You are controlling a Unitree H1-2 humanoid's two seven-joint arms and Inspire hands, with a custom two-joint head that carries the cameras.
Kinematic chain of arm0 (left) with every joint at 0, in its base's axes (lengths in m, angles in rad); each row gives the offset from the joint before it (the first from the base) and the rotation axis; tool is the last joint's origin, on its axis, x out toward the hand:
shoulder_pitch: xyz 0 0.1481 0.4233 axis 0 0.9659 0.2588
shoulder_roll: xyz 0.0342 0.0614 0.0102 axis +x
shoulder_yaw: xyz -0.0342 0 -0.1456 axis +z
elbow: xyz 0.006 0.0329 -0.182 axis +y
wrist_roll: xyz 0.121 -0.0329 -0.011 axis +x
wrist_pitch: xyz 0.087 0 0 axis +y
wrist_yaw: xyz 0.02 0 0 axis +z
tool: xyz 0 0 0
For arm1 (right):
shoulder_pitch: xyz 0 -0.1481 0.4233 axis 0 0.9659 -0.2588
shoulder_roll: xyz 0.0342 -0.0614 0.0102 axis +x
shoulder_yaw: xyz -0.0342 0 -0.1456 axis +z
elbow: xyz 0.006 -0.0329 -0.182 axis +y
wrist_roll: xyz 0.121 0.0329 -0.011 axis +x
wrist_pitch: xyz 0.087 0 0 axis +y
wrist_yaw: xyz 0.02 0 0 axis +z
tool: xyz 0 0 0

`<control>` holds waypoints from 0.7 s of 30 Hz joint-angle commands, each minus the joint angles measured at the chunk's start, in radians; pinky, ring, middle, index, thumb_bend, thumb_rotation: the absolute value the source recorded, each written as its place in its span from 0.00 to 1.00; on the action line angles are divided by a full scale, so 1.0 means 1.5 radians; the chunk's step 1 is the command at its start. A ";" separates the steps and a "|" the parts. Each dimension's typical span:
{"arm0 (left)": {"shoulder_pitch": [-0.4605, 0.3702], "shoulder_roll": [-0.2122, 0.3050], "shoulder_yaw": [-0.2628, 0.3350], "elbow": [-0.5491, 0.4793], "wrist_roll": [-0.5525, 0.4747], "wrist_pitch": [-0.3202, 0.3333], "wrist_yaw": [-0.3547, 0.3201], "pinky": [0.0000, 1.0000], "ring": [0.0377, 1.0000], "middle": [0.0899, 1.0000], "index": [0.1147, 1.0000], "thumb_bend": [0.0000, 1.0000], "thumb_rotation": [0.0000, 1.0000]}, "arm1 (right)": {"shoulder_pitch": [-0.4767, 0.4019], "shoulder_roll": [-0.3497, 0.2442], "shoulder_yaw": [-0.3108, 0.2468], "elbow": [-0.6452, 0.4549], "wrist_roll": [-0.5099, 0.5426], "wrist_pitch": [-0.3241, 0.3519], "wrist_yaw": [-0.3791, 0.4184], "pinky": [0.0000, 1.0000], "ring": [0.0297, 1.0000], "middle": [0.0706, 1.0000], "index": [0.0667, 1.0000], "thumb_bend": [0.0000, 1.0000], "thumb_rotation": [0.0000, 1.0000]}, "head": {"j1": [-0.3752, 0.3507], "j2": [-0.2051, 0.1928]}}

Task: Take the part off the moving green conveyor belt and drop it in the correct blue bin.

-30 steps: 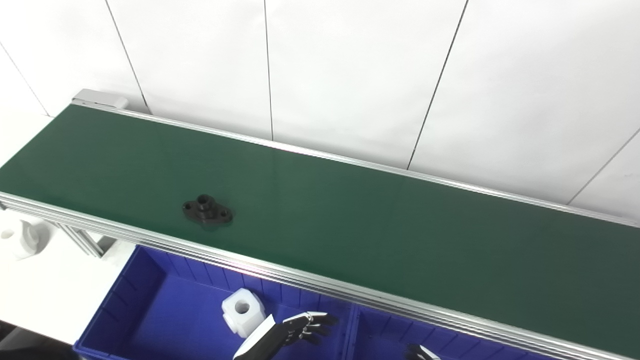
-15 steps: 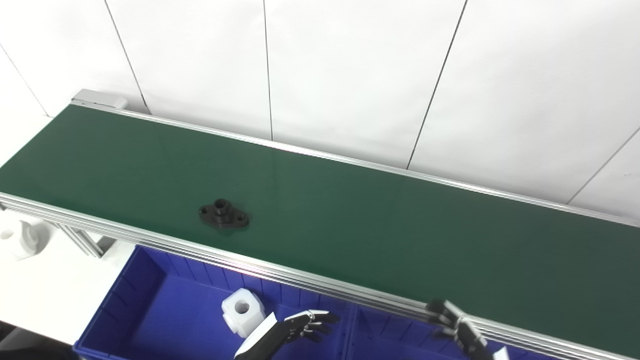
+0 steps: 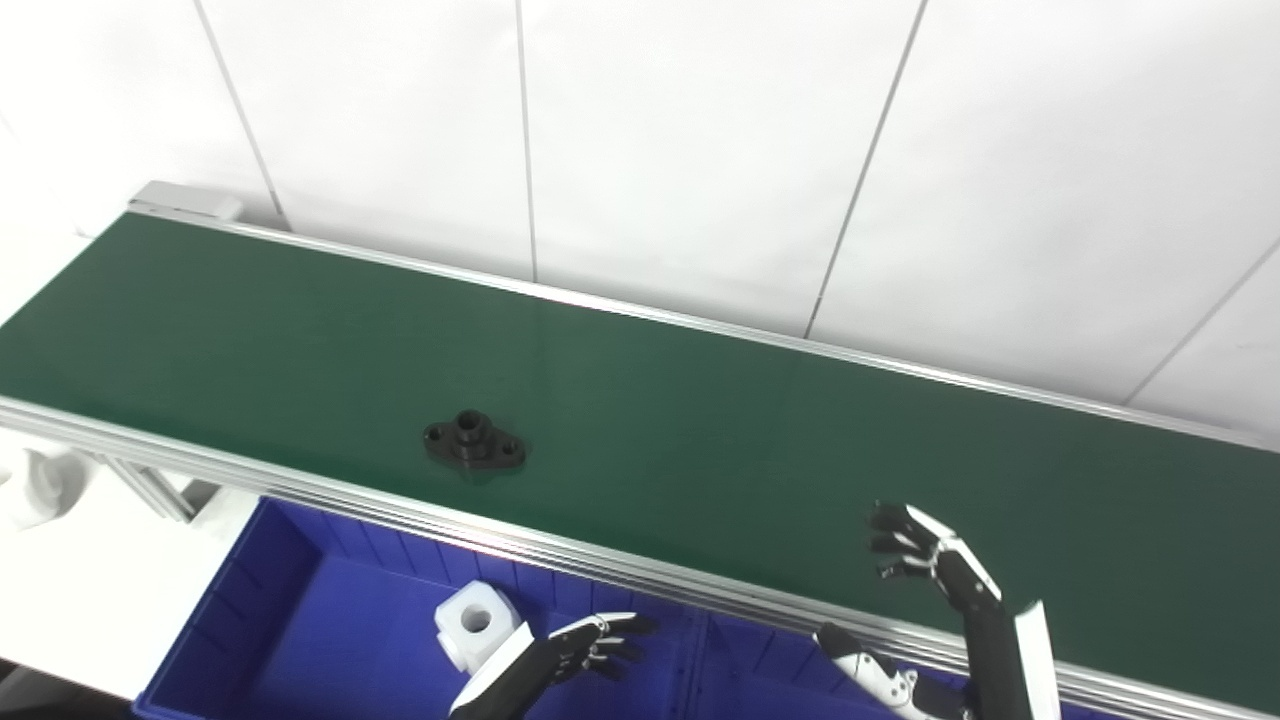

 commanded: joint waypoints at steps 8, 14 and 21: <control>0.017 0.003 0.033 -0.026 -0.025 -0.019 -0.043 0.77 0.81 0.88 0.84 0.66 0.20 | -0.069 0.027 0.002 -0.038 -0.042 0.039 0.045 0.59 0.69 0.75 0.77 0.62 0.33 | -0.044 0.019; 0.027 -0.003 0.064 -0.029 -0.039 -0.019 -0.083 0.78 0.81 0.88 0.85 0.64 0.22 | -0.117 0.040 0.014 -0.047 -0.072 0.113 0.096 0.62 0.70 0.76 0.80 0.63 0.36 | -0.059 0.029; 0.036 -0.012 0.098 -0.034 -0.048 -0.018 -0.126 0.78 0.81 0.88 0.85 0.64 0.21 | -0.165 0.048 0.029 -0.065 -0.124 0.211 0.154 0.62 0.71 0.76 0.81 0.65 0.37 | -0.055 0.037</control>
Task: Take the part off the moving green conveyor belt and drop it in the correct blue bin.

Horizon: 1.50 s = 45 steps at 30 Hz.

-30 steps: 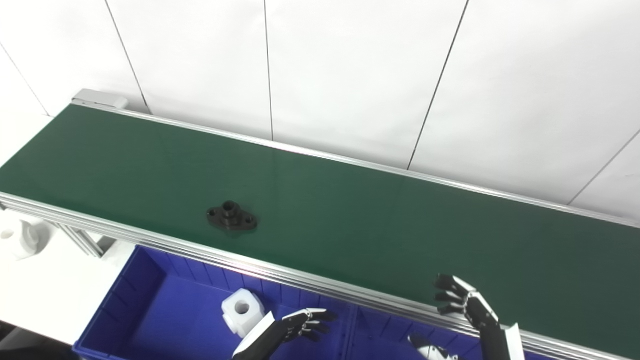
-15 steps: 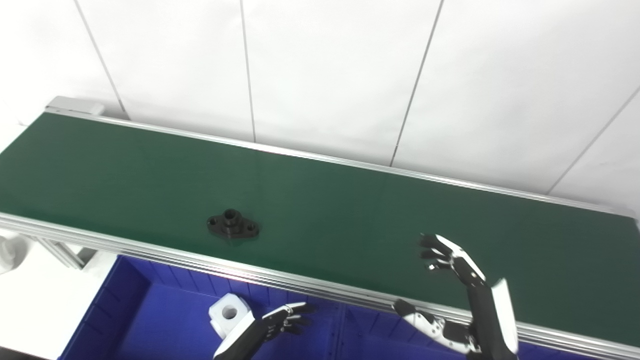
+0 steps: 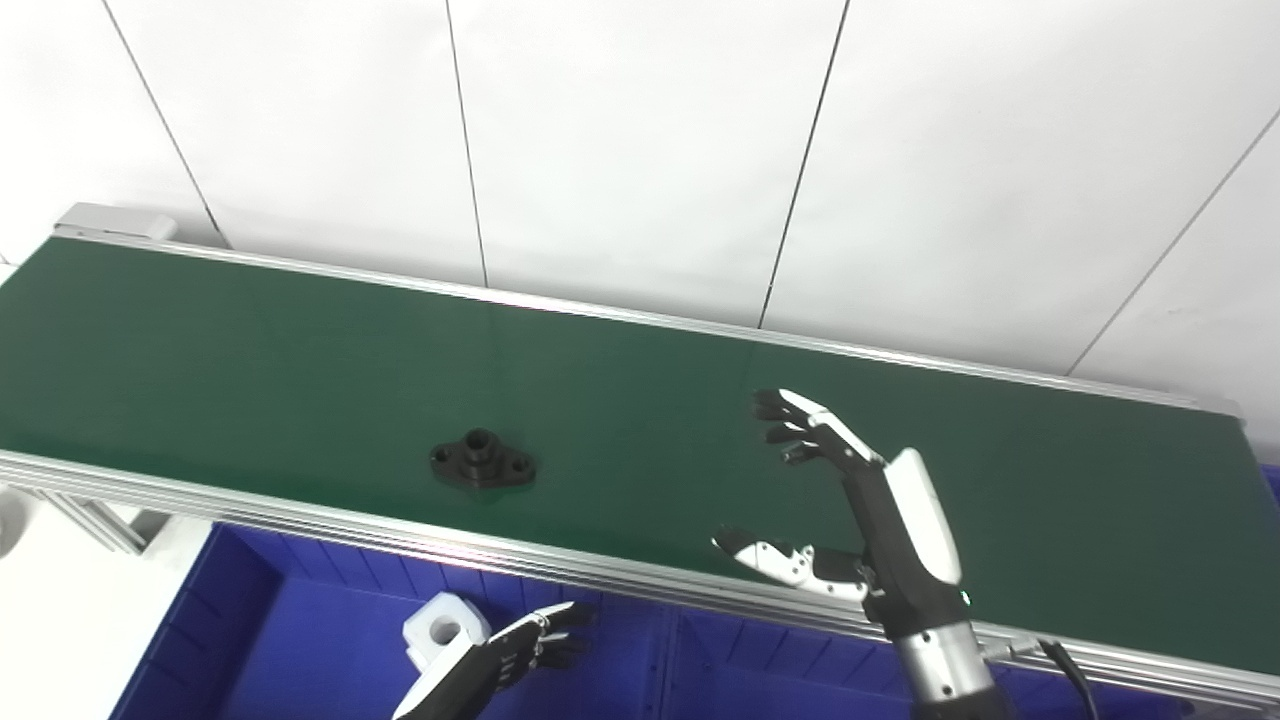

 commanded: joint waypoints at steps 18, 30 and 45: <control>0.016 -0.039 0.092 -0.021 -0.029 -0.018 -0.108 0.77 0.80 0.87 0.84 0.66 0.21 | -0.173 0.043 0.064 0.144 -0.088 0.082 0.030 0.62 0.72 0.79 0.87 0.76 0.37 | -0.010 0.011; 0.017 -0.057 0.122 -0.022 -0.026 -0.018 -0.142 0.76 0.79 0.87 0.83 0.68 0.23 | -0.226 0.055 0.101 0.254 -0.115 0.079 0.022 0.65 0.75 0.81 0.89 0.80 0.37 | 0.004 0.013; 0.028 -0.064 0.132 -0.032 -0.021 -0.019 -0.148 0.78 0.81 0.86 0.84 0.68 0.23 | -0.243 0.065 0.143 0.379 -0.131 0.058 -0.008 0.67 0.77 0.81 0.86 0.82 0.28 | 0.011 0.022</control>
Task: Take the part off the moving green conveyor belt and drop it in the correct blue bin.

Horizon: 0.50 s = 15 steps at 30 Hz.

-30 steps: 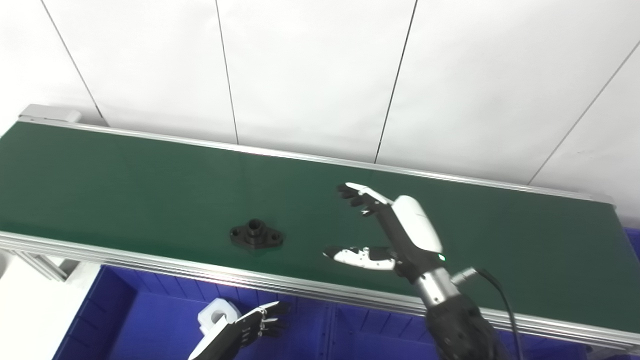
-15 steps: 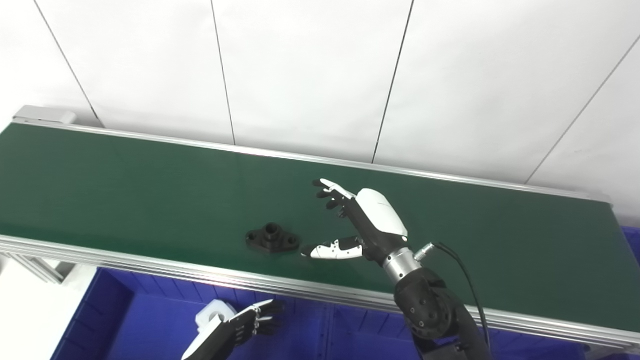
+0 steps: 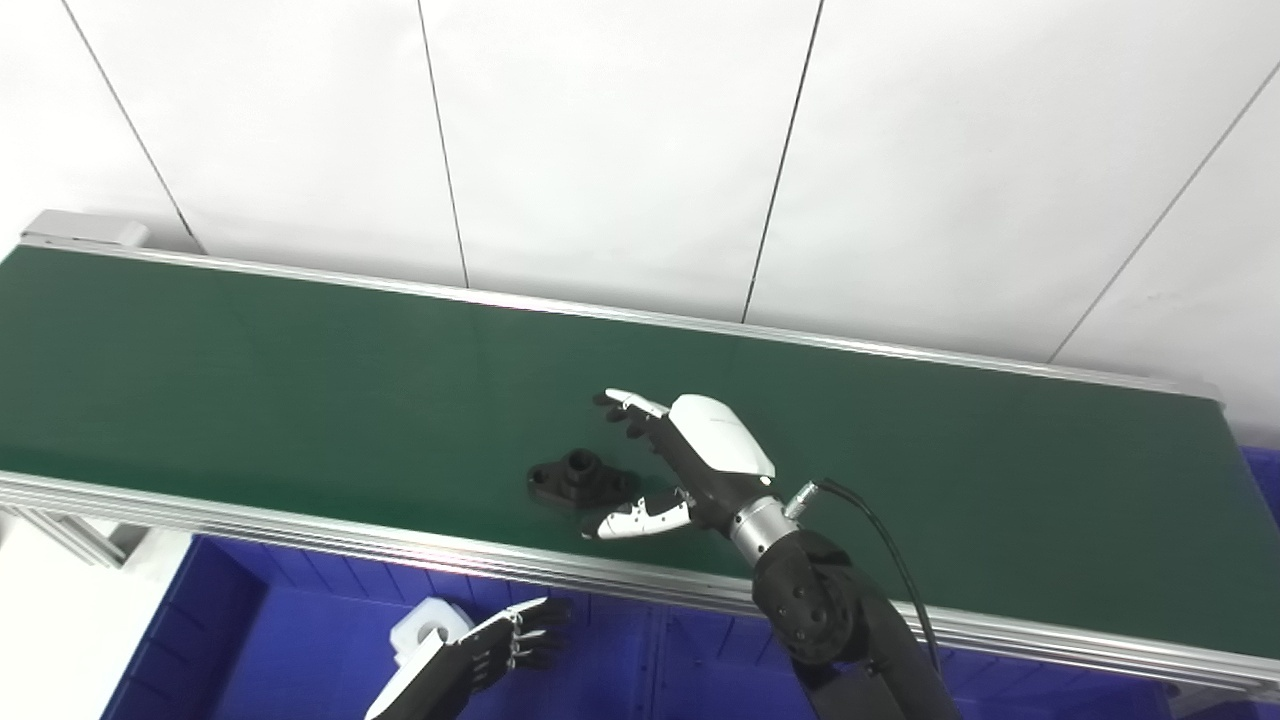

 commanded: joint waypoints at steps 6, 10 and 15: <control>0.008 0.001 0.002 -0.024 -0.006 -0.018 -0.002 0.78 0.81 0.86 0.84 0.68 0.24 | -0.027 -0.002 0.020 0.048 0.001 -0.037 -0.043 0.71 0.79 0.83 0.86 0.80 0.27 | 0.002 0.006; 0.008 0.001 0.002 -0.027 -0.006 -0.018 -0.001 0.77 0.81 0.87 0.84 0.68 0.24 | -0.032 -0.007 0.027 0.076 0.004 -0.040 -0.052 0.71 0.80 0.82 0.85 0.78 0.24 | 0.002 0.010; 0.010 -0.001 0.004 -0.030 -0.010 -0.018 -0.005 0.77 0.81 0.87 0.84 0.67 0.23 | -0.036 -0.014 0.037 0.095 -0.002 -0.056 -0.077 0.62 0.71 0.75 0.76 0.70 0.03 | -0.001 0.015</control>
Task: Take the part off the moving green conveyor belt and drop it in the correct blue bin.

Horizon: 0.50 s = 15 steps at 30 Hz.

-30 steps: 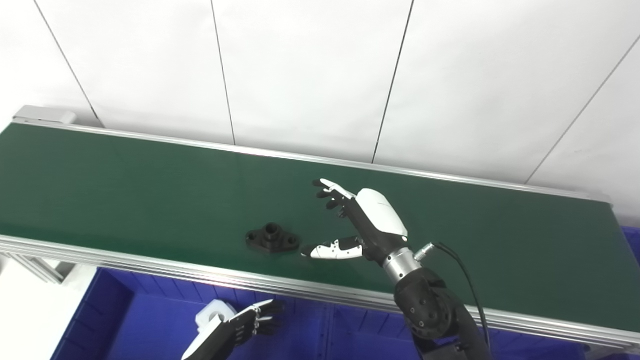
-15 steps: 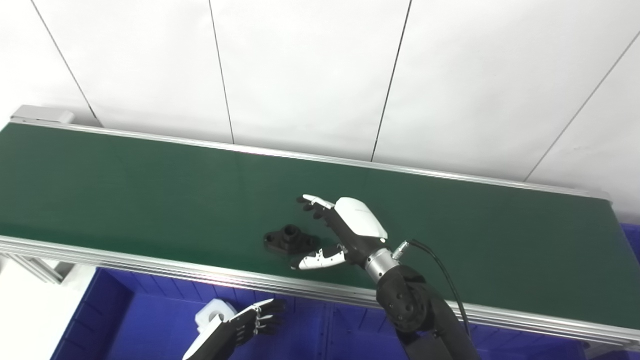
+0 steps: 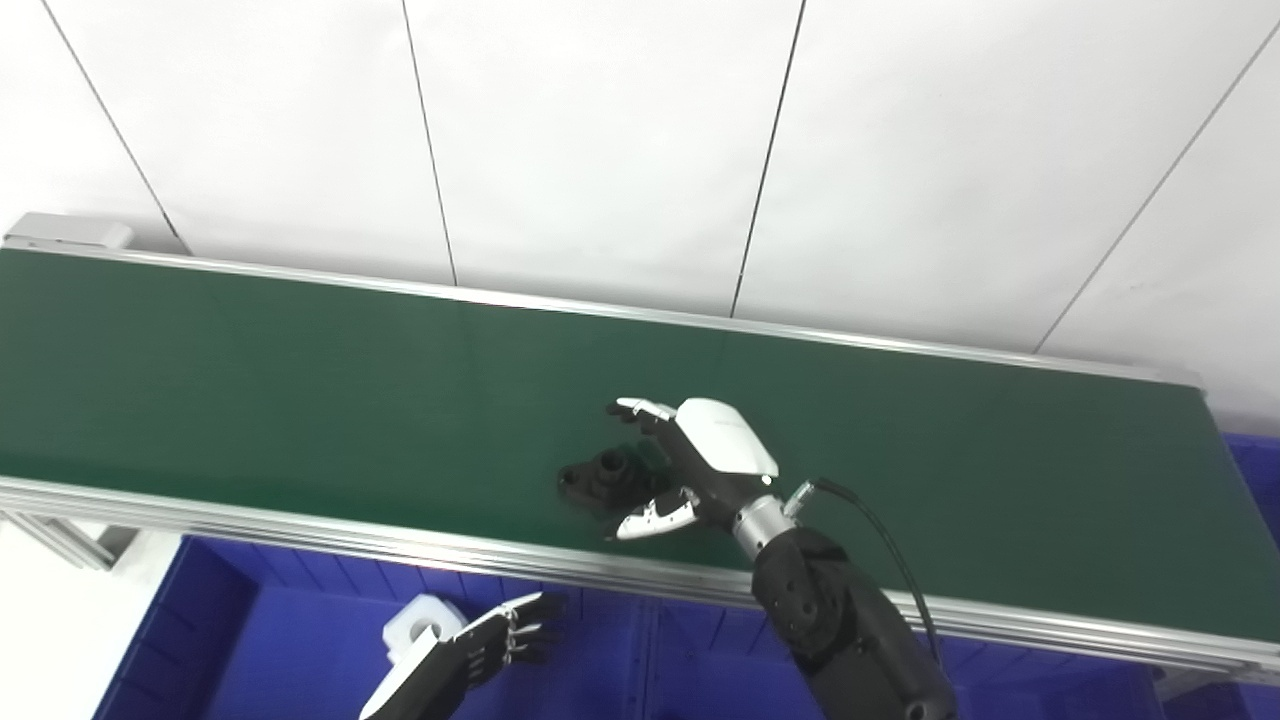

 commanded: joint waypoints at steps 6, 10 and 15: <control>0.006 -0.002 0.007 -0.023 -0.012 -0.018 -0.009 0.78 0.81 0.86 0.84 0.68 0.24 | -0.009 -0.010 0.023 0.000 0.000 -0.027 0.006 0.34 0.39 0.47 0.53 0.52 0.00 | -0.005 0.011; 0.005 -0.006 0.008 -0.026 -0.015 -0.018 -0.013 0.78 0.81 0.86 0.84 0.67 0.24 | -0.006 -0.017 0.031 -0.015 -0.005 -0.024 0.007 0.32 0.36 0.45 0.49 0.51 0.00 | -0.012 0.021; 0.004 -0.010 0.014 -0.028 -0.023 -0.018 -0.023 0.78 0.81 0.87 0.84 0.67 0.23 | 0.004 -0.025 0.048 -0.018 -0.014 -0.037 0.001 0.33 0.36 0.44 0.50 0.51 0.00 | -0.015 0.031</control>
